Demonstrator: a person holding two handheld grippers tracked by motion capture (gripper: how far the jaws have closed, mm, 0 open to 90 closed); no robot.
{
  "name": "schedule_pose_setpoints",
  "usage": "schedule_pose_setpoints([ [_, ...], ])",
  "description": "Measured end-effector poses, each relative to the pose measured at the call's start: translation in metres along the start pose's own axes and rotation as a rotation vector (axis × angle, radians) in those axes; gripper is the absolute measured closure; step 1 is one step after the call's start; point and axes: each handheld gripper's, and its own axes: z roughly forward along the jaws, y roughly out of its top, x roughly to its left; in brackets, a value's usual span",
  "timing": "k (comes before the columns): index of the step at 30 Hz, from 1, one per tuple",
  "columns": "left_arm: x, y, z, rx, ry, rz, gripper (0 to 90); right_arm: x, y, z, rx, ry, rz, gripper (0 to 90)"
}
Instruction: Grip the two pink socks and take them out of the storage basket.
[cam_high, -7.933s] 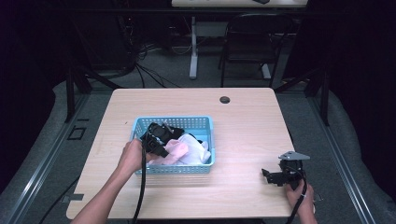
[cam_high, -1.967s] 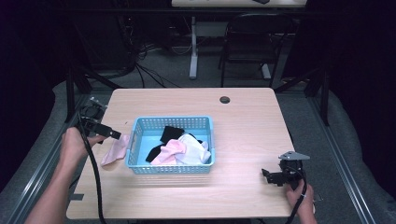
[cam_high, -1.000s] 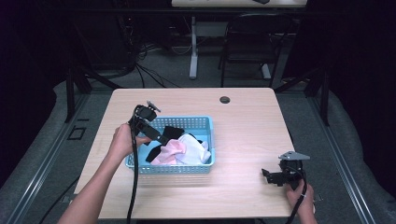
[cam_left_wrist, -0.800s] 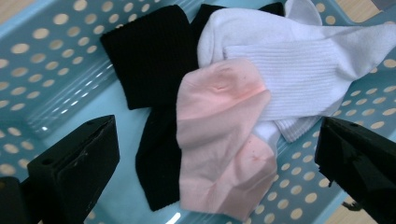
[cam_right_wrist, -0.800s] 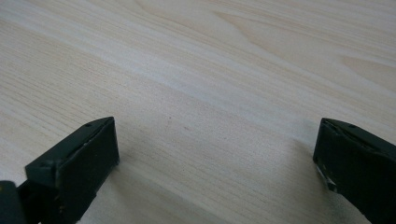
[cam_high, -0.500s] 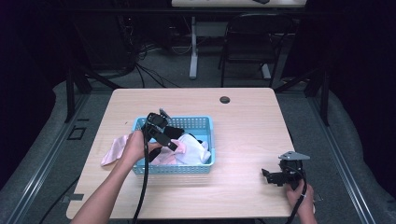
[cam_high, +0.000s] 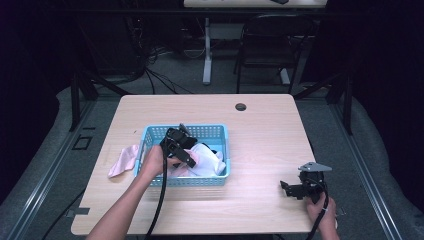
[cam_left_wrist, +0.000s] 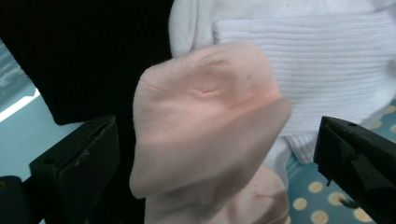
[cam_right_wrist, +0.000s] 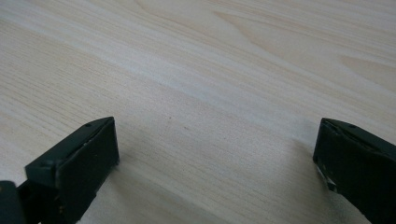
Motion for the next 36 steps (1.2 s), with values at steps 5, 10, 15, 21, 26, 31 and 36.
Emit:
schedule_pose_setpoints([
  [5,0.001,0.0,0.004,0.007,0.002,-0.009,8.8,0.0,0.0,0.0,0.0,-0.001,0.0,0.0],
  [10,-0.001,0.001,0.01,0.021,0.024,-0.006,16.0,0.0,0.0,0.0,0.0,-0.003,0.0,0.0],
  [15,-0.002,0.001,0.012,0.025,0.045,-0.006,25.6,0.0,0.0,0.0,0.0,0.0,0.001,0.0],
  [21,-0.001,0.001,0.01,0.028,0.07,0.008,44.2,0.0,0.0,0.0,0.001,-0.003,-0.001,0.0],
  [26,-0.002,0.0,0.008,0.024,0.072,0.024,54.0,0.0,0.0,0.0,0.0,-0.003,-0.001,0.0],
  [31,-0.002,0.0,0.005,0.021,0.074,0.03,62.6,0.0,0.0,0.0,0.0,0.0,0.0,0.0],
  [36,-0.002,0.0,0.002,0.019,0.069,0.032,67.6,0.0,0.0,0.0,0.0,0.0,0.0,0.0],
])
